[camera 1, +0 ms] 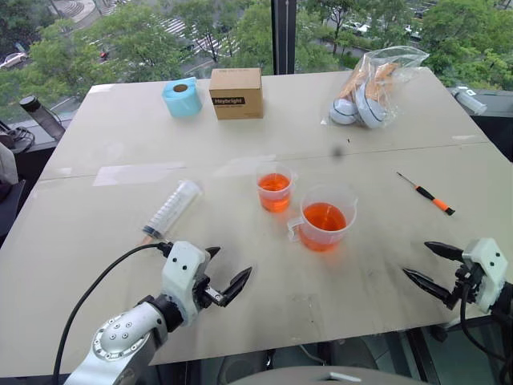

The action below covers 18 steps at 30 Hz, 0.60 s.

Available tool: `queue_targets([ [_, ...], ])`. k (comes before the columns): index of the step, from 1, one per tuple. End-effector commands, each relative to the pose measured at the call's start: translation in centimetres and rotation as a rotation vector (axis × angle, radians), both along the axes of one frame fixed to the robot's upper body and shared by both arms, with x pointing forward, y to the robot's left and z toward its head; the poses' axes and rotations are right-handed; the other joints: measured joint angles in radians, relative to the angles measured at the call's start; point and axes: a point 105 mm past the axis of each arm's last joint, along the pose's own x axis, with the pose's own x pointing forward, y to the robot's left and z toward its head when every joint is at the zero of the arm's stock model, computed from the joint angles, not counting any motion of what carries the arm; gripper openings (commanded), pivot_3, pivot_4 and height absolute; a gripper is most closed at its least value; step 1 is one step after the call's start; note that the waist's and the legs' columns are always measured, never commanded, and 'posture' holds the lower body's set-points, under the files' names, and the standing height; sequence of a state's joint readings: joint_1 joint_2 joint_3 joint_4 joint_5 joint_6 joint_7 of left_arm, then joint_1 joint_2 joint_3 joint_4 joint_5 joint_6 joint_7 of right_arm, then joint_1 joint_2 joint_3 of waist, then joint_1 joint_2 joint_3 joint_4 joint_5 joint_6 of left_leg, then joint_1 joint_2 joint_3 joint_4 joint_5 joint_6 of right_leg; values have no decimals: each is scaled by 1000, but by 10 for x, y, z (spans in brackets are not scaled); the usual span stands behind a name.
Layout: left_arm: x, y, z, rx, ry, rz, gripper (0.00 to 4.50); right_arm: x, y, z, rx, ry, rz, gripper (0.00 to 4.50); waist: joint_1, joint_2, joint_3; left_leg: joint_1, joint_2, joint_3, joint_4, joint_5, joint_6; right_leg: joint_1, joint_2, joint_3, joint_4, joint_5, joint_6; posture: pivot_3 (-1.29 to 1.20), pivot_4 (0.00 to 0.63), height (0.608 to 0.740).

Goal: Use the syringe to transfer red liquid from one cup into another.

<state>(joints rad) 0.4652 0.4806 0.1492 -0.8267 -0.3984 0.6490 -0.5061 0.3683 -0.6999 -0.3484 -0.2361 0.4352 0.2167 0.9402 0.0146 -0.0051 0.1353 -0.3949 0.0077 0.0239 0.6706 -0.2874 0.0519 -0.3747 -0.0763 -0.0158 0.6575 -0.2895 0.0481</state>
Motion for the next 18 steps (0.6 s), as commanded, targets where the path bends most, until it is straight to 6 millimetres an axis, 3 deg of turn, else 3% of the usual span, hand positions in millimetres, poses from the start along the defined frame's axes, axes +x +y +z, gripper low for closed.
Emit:
queue_targets([
  [1, -9, 1, 3, 11, -7, -34, 4500, 4, 5, 6, 0, -25, 38, 4453, 0, 0, 0, 0, 0, 0, 0, 0, 0, 0, 0, 0, 0, 0, 0, 0, 150, 740],
  [4, -18, 13, -18, 50, 30, -20, 4500, 7, 12, 8, 2, -56, 82, 4453, -7, 0, 0, 1, 0, 1, 0, 0, 0, 0, 1, 1, 0, 0, 0, 0, 150, 740],
  [11, -27, 28, -38, 78, 4, -10, 4500, 9, 18, 14, 20, -97, 109, 4453, 1, 0, 1, 1, 0, 1, 0, 0, 0, 0, 0, 1, -1, -2, -3, 0, 150, 740],
  [18, -32, 32, -46, 84, -32, -15, 4500, 11, 25, 17, 39, -99, 147, 4453, -3, 1, 1, 1, 0, 1, 0, 0, 0, 0, 0, 1, 0, -2, -3, 0, 150, 740],
])
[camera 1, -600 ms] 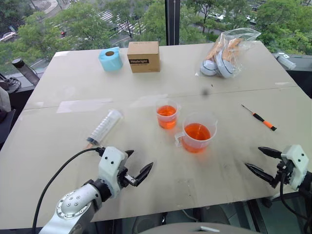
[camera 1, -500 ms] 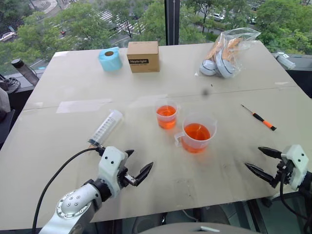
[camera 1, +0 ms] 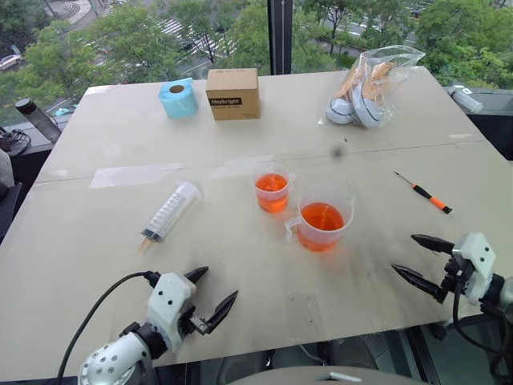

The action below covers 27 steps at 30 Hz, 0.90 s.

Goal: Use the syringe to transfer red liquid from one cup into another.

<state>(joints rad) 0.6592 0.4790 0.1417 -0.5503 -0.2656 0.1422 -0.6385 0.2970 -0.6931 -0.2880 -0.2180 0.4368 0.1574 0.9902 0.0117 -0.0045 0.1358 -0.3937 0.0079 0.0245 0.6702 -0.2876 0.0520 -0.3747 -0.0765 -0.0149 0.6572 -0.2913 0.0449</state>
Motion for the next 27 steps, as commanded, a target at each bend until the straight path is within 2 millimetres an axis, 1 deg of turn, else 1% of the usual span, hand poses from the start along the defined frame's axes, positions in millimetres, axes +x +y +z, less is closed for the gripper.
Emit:
queue_targets([
  [1, -4, 5, -7, 18, 10, 11, 4500, 2, 6, 11, 15, -37, 37, 4453, 0, 0, 0, 0, 0, 0, 0, 0, 0, 0, 0, 0, 0, 0, 0, 0, 150, 740],
  [5, 0, 7, -1, 24, -26, 24, 4500, 2, 9, 12, 31, -30, 67, 4453, 1, 0, 0, 0, 0, 0, 0, 0, 0, 0, 0, 0, 0, 1, 1, 0, 150, 740],
  [8, 8, 6, 14, 8, -74, 30, 4500, -1, 13, 22, 59, -7, 122, 4453, 1, 0, 0, 0, 0, 0, 0, 0, 0, 0, 0, 0, 0, 1, 2, 0, 150, 740],
  [10, 18, 8, 26, -12, -98, 61, 4500, -1, 14, 33, 68, -3, 156, 4453, 1, 0, 0, 0, 0, 0, 0, 0, 0, 0, 0, 0, 0, 2, 3, 0, 150, 740],
  [12, 28, 10, 38, -14, -116, 78, 4500, 0, 14, 50, 68, -16, 192, 4453, 2, 0, 1, 0, 0, -1, 0, 0, 0, 0, -1, -1, 1, 2, 3, 0, 150, 740],
  [13, 34, 11, 47, -22, -120, 93, 4500, 2, 14, 64, 77, -29, 214, 4453, 2, 0, 1, 0, 0, -1, 1, 0, 0, 0, -1, -1, 1, 2, 3, 0, 150, 740],
  [16, 43, 12, 64, -44, -116, 98, 4500, 5, 18, 92, 91, -46, 261, 4453, 2, 0, 1, -1, 0, -1, 1, 0, 0, 0, -1, -1, 1, 2, 4, 0, 150, 740],
  [18, 51, 18, 75, -26, -89, 116, 4500, 7, 28, 113, 80, -70, 323, 4453, 0, 0, 2, -1, 0, -1, 1, 0, 0, 0, 0, -2, 1, 2, 4, 0, 150, 740],
  [20, 64, 29, 89, -6, -67, 147, 4500, 7, 44, 136, 89, -108, 389, 4453, 0, -1, 3, -1, 0, -2, 1, 0, 0, 0, 1, -2, 2, 2, 4, 0, 150, 740],
  [23, 81, 40, 109, 12, -29, 167, 4500, 10, 68, 157, 101, -135, 447, 4453, 1, -2, 4, -1, 0, -4, 1, 0, 0, 0, 2, -3, 3, 2, 4, 0, 150, 740],
  [26, 91, 48, 110, 124, 152, 144, 4500, 13, 91, 173, 83, -180, 512, 4453, 0, -5, 8, -2, 0, -3, 1, 1, -1, 0, 2, -3, 1, 2, 4, 0, 150, 740],
  [27, 95, 51, 113, 148, 195, 152, 4500, 14, 97, 177, 77, -182, 530, 4453, 1, -7, 11, -4, 0, -3, 2, 2, -3, -2, 3, -3, 2, 2, 4, 0, 150, 740],
])
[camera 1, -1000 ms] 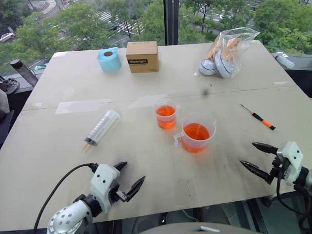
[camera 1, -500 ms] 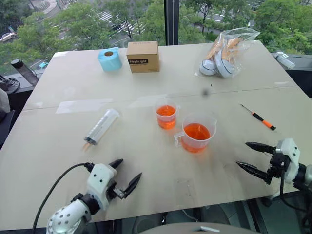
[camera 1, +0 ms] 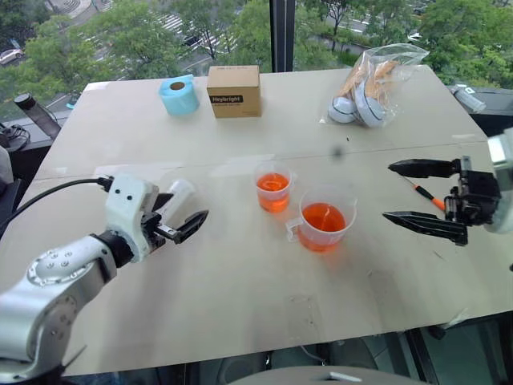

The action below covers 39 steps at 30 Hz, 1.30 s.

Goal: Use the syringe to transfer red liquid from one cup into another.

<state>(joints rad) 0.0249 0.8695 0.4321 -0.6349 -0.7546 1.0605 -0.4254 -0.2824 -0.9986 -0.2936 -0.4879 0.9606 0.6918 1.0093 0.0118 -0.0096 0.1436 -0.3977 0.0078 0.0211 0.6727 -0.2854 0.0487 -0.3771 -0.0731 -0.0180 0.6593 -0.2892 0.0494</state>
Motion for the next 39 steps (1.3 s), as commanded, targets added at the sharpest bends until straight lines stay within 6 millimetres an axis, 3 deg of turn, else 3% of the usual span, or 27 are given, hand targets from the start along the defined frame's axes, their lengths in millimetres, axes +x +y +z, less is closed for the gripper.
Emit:
queue_targets([
  [1, 9, 9, 8, 59, 164, 20, 4500, -3, 23, 17, -16, -38, 72, 4453, 1, -3, 4, 0, 0, 0, 0, 0, 0, -1, 2, 0, 2, 0, 0, 0, 150, 740],
  [5, 21, 11, 22, 79, 218, 39, 4500, -4, 34, 26, -46, -35, 101, 4453, 1, -8, 7, -1, -1, 0, 0, 1, -2, -1, 3, 0, 1, 0, 0, 0, 150, 740],
  [10, 33, 20, 18, 135, 263, 118, 4500, -7, 41, 33, -70, -22, 109, 4453, -3, -10, 10, -2, -1, 1, -1, 2, -3, -2, -1, 1, -1, 0, 0, 0, 150, 740],
  [19, 47, 30, 16, 189, 305, 162, 4500, -4, 42, 28, -60, -23, 76, 4453, 0, -12, 10, -2, 0, -1, -1, 3, -6, -2, -1, 1, 1, 0, 0, 0, 150, 740],
  [27, 75, 35, 25, 235, 339, 101, 4500, -1, 42, 27, -42, -38, 50, 4453, 2, -12, 11, -2, -1, 0, -1, 3, -6, -3, 0, 0, 1, 0, 0, 0, 150, 740],
  [33, 84, 50, 11, 268, 437, 89, 4500, -1, 42, 27, -15, -50, 27, 4453, -5, -12, 11, -2, -1, 1, -1, 3, -6, -3, 3, 1, 2, 0, 1, 0, 150, 740],
  [39, 97, 47, 3, 270, 501, 41, 4500, -1, 43, 28, -2, -61, 19, 4453, 2, -13, 11, -3, -1, 1, 0, 3, -5, -4, 4, 1, 3, 0, 1, 0, 150, 740],
])
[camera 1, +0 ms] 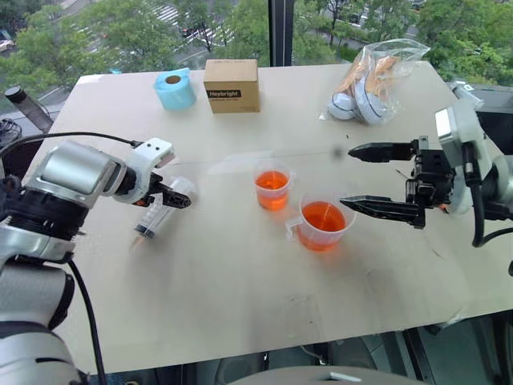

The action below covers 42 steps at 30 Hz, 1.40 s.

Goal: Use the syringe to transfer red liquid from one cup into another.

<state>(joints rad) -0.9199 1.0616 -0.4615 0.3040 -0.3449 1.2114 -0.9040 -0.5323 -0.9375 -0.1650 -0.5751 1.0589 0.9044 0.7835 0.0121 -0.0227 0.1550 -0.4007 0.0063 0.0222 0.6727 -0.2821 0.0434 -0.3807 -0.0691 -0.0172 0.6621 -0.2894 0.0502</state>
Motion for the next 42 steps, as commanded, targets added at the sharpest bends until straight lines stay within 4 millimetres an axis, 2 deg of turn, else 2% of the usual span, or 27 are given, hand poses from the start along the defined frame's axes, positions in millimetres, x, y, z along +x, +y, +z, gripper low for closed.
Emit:
queue_targets([
  [1, 13, 2, 9, 45, -24, -34, 4500, -4, 0, 10, 12, -70, -2, 4453, 3, 0, 0, 0, 0, 0, 0, 0, 0, 0, 0, 0, 0, 0, 0, 0, 150, 740],
  [7, 29, 3, 6, 72, -1, -57, 4500, -4, -1, 10, 12, -75, -14, 4453, 0, -1, 1, -2, -1, 0, 2, 0, 0, 0, 0, -1, 0, 0, 0, 0, 150, 740],
  [12, 30, -3, 0, 81, 43, -108, 4500, -4, -2, 10, 12, -80, -26, 4453, -1, -1, 1, -2, 0, -1, 2, 0, 0, 0, 0, -2, 0, 0, 1, 0, 150, 740],
  [13, 30, -3, -2, 86, 48, -115, 3965, -4, -2, 10, 13, -80, -27, 4500, -1, -1, 1, -2, 0, -1, 2, 0, 0, 0, -1, -1, 1, 0, 1, 0, 150, 740],
  [15, 28, -3, -3, 85, 57, -121, 3249, -3, -2, 9, 13, -80, -29, 4500, -1, -1, 1, -2, 0, -1, 2, 0, 0, 0, -1, -1, 1, 0, 1, 0, 150, 740],
  [16, 27, -3, -4, 83, 63, -123, 2681, -4, -2, 9, 13, -80, -29, 4500, -1, -1, 1, -2, 0, -1, 2, 0, 0, 0, -1, -1, 0, 0, 1, 0, 150, 740],
  [18, 25, -2, -4, 81, 69, -123, 2118, -3, -2, 9, 14, -80, -31, 4500, -1, -1, 1, -2, 0, -1, 2, 0, 0, 0, -1, -1, 0, 0, 1, 0, 150, 740],
  [25, 18, 7, 3, 65, 64, -102, 2029, -1, -1, 7, 16, -72, -23, 4500, -5, -1, 1, -2, 0, -1, 2, 0, 0, 0, -1, -1, 0, 0, 1, 0, 150, 740],
  [29, 17, -4, 19, -41, 19, -126, 2029, 0, -1, 9, 16, -71, -19, 4500, -7, -1, 1, -2, 0, -1, 2, 0, 0, -1, -1, -1, 0, 0, 1, 0, 150, 740],
  [34, 18, -4, 36, -71, -86, -123, 2029, 1, -2, 9, 14, -68, -16, 4500, -7, -2, 1, -3, 0, -2, 4, 0, 0, -1, -2, -2, 0, 0, 1, 0, 150, 740],
  [36, 24, -6, 48, -84, -211, -163, 2029, 2, -1, 9, 17, -67, -15, 4500, -10, -2, 1, -3, 0, -2, 4, 0, 0, -1, -2, -2, 0, 0, 1, 0, 150, 740],
  [39, 33, -22, 76, -130, -474, -270, 2029, 3, -2, 9, 18, -68, -16, 4500, -11, -2, 1, -4, 1, -3, 4, 0, 0, -1, -5, -2, 1, 0, 1, 0, 150, 740],
  [42, 32, -40, 112, -276, -706, -304, 2029, 5, -3, 12, 23, -70, -16, 4500, -6, -2, 1, -8, 1, -6, 9, 0, 0, -3, -6, -5, 1, 0, 1, 0, 150, 740],
])
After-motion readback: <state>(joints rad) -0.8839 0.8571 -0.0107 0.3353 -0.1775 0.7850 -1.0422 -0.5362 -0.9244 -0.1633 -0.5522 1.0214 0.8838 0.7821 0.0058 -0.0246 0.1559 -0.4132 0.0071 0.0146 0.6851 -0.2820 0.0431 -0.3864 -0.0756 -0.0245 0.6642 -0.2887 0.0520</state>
